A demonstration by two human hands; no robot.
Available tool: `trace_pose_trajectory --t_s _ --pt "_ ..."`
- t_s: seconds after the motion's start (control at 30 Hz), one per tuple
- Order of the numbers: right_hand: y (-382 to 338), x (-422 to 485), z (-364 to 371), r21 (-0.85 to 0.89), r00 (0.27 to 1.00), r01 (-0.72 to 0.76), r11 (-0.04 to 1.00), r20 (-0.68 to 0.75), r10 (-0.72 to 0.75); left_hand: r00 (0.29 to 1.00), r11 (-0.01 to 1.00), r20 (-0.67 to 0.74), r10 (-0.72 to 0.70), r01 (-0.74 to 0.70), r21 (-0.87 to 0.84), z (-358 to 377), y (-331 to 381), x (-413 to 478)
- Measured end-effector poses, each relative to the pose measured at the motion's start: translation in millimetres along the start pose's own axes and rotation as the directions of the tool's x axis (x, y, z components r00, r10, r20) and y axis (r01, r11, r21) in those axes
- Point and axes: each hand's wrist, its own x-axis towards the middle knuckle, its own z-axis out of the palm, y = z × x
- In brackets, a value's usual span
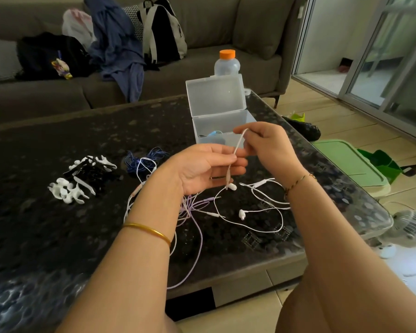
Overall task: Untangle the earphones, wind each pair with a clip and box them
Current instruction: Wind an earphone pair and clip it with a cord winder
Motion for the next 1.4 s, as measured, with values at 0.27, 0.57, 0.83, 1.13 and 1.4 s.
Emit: trace_pose_trajectory --t_s 0.27,0.57,0.83,1.13,1.4 --pt "-5 -6 10 -0.089 0.969 -0.13 0.988 0.201 0.145 0.992 0.916 0.031 0.119 -0.098 -0.388 3 7 -3" --pt "-16 -14 14 -0.275 0.915 0.146 0.95 0.402 -0.025 0.899 0.791 -0.406 0.163 -0.365 -0.49 -4 2 9" --pt "-20 -17 14 -0.344 0.874 0.228 0.911 0.484 -0.036 0.782 0.856 -0.599 0.17 -0.419 -0.304 2 1 9" --pt "-32 -16 5 -0.261 0.939 0.273 0.926 0.281 -0.198 0.671 0.866 -0.553 0.495 -0.434 0.248 1 -4 11" --pt "-18 -8 8 -0.299 0.951 0.298 0.906 0.012 -0.309 0.887 0.894 -0.266 0.378 -0.275 0.353 -2 -4 6"
